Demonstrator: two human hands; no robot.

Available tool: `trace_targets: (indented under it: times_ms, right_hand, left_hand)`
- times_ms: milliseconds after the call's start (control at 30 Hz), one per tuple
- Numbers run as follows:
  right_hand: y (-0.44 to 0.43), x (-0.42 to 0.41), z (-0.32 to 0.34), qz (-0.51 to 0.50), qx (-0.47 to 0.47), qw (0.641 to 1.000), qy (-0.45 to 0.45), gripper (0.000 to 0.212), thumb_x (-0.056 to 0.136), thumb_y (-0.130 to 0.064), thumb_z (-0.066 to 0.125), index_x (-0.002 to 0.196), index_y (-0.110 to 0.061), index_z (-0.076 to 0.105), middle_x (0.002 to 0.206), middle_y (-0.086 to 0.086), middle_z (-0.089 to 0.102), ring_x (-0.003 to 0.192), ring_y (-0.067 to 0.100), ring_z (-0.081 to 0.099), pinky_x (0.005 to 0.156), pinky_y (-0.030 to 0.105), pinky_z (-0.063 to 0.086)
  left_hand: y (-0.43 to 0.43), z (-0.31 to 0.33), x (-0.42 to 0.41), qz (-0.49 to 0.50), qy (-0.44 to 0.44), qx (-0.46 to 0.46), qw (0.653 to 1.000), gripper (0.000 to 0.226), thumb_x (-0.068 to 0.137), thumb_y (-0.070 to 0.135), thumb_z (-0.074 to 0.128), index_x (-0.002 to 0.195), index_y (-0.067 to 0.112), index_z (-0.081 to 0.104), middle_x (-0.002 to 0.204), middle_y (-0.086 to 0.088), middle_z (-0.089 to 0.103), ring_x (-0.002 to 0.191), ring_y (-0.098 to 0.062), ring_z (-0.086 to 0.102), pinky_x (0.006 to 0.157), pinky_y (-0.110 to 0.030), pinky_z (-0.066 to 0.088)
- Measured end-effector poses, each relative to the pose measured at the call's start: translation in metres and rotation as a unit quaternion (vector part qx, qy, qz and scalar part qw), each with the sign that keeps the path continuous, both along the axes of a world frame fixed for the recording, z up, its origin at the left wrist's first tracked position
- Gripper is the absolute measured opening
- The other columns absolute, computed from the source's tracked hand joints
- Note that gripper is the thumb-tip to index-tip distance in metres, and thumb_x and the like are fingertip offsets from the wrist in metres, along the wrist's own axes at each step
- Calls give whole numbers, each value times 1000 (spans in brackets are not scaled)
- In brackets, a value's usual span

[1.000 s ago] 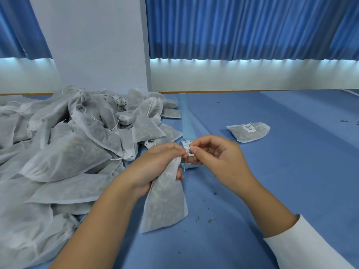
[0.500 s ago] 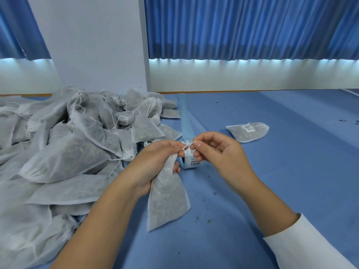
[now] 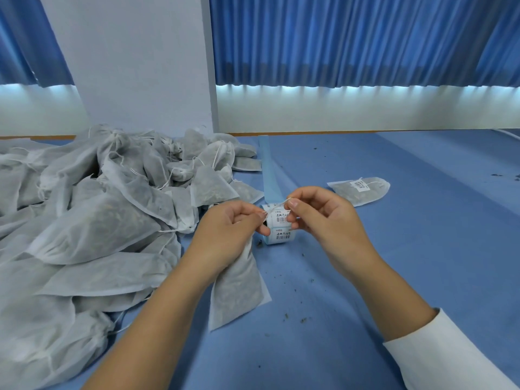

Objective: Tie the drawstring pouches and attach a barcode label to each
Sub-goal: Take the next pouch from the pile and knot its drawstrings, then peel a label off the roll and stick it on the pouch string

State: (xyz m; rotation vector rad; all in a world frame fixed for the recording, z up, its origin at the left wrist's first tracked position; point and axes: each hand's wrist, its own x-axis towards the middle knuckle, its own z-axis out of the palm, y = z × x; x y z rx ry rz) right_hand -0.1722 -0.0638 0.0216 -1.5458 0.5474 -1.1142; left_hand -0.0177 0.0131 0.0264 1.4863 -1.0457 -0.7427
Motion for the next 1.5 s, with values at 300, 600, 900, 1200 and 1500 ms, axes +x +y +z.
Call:
trace_targets:
  times_ms: [300, 600, 900, 1200, 1500]
  right_hand:
    - [4, 5, 0, -26, -53, 998, 3, 12, 98, -2, 51, 94, -10, 60, 81, -12, 67, 73, 6, 63, 61, 21, 53]
    - [2, 7, -6, -113, -76, 991, 5, 14, 99, -9, 52, 93, -20, 58, 75, -11, 66, 65, 11, 61, 54, 24, 51]
    - [9, 7, -2, -85, -62, 994, 3, 10, 95, -7, 59, 90, -15, 63, 77, -12, 64, 66, 6, 57, 56, 20, 47]
    - [22, 15, -13, 57, -124, 982, 134, 16, 92, -9, 65, 86, -25, 67, 113, -8, 64, 117, -1, 54, 92, 18, 47]
    - [17, 17, -16, 17, -80, 991, 105, 11, 93, -7, 63, 89, -17, 67, 96, -3, 70, 92, 13, 66, 84, 29, 52]
  left_hand:
    - [-1, -6, -8, 23, -107, -29, 994, 16, 100, 27, 55, 84, 30, 59, 37, 5, 51, 29, -5, 44, 38, -15, 35]
    - [-4, -7, -16, 22, -152, -52, 987, 19, 100, 30, 51, 82, 36, 54, 41, 12, 54, 33, -2, 47, 39, -13, 34]
    - [-8, -8, -2, 86, 30, -9, 996, 29, 98, 53, 45, 92, 30, 63, 71, 10, 62, 74, -13, 61, 81, -37, 52]
    - [-15, -4, 16, 222, 269, -76, 934, 34, 102, 40, 47, 80, 22, 65, 57, 7, 61, 51, -6, 59, 54, -20, 49]
    - [-10, -1, 12, 84, 338, -58, 936, 43, 91, 58, 56, 88, 19, 73, 76, -2, 73, 69, -14, 69, 77, -35, 53]
